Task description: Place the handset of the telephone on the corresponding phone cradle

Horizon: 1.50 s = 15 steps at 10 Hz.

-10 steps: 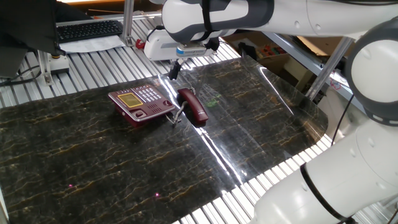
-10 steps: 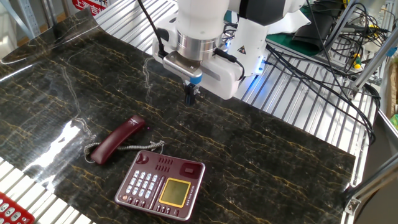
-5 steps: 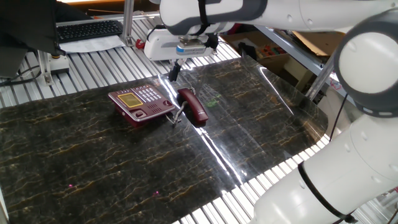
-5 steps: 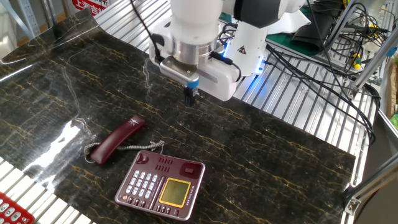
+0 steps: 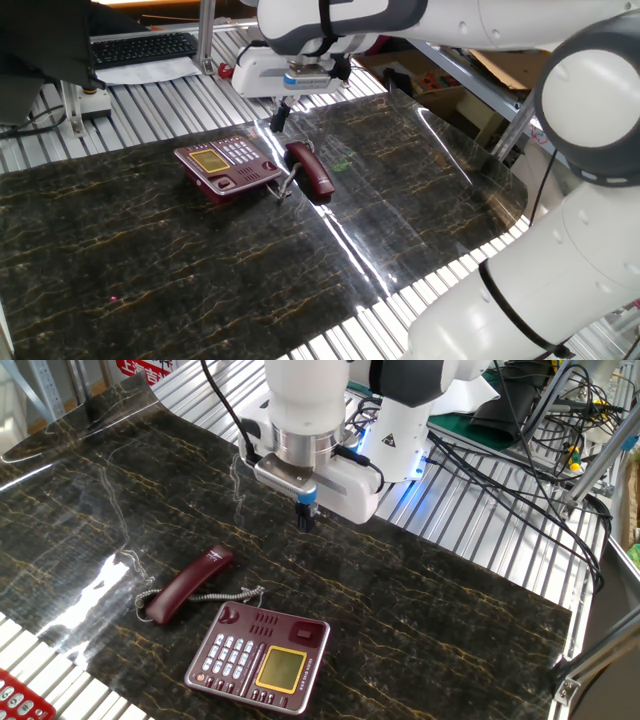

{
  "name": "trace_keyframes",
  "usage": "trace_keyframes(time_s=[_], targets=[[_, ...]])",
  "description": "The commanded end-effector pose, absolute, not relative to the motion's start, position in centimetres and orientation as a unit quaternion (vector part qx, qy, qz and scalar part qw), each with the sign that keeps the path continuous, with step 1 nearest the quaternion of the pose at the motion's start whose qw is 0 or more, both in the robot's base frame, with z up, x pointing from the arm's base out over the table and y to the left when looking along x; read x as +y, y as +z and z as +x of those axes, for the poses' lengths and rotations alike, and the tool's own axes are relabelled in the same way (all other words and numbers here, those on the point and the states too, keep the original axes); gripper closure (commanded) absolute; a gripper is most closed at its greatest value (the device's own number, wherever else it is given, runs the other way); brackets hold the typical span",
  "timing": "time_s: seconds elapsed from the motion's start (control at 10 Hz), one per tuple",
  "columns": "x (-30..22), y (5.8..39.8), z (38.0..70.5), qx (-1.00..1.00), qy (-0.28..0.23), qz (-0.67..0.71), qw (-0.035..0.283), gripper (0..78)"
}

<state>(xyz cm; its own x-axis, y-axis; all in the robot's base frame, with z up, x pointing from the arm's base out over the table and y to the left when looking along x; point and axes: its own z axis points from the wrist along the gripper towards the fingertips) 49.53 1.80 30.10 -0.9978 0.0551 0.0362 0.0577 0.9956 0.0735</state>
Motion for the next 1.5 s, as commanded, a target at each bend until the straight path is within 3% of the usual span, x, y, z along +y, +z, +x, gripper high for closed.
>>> trace_keyframes(time_s=[0.1, 0.4, 0.5, 0.7, 1.2, 1.4, 1.5], targets=[[0.5, 29.5, 50.0, -0.998, -0.056, 0.001, 0.013, 77.6], [-0.6, 28.3, 50.5, -1.0, -0.014, -0.015, 0.012, 77.6], [-0.6, 27.9, 50.7, -0.999, 0.047, -0.003, 0.004, 77.6], [-1.4, 26.7, 51.1, -1.0, 0.018, -0.004, -0.013, 77.6], [-4.0, 22.8, 51.8, -0.999, 0.019, 0.015, -0.045, 77.6], [-4.9, 21.0, 51.9, -0.998, 0.017, 0.012, -0.065, 77.6], [-5.6, 19.9, 51.9, -0.996, 0.018, 0.007, -0.09, 77.6]])
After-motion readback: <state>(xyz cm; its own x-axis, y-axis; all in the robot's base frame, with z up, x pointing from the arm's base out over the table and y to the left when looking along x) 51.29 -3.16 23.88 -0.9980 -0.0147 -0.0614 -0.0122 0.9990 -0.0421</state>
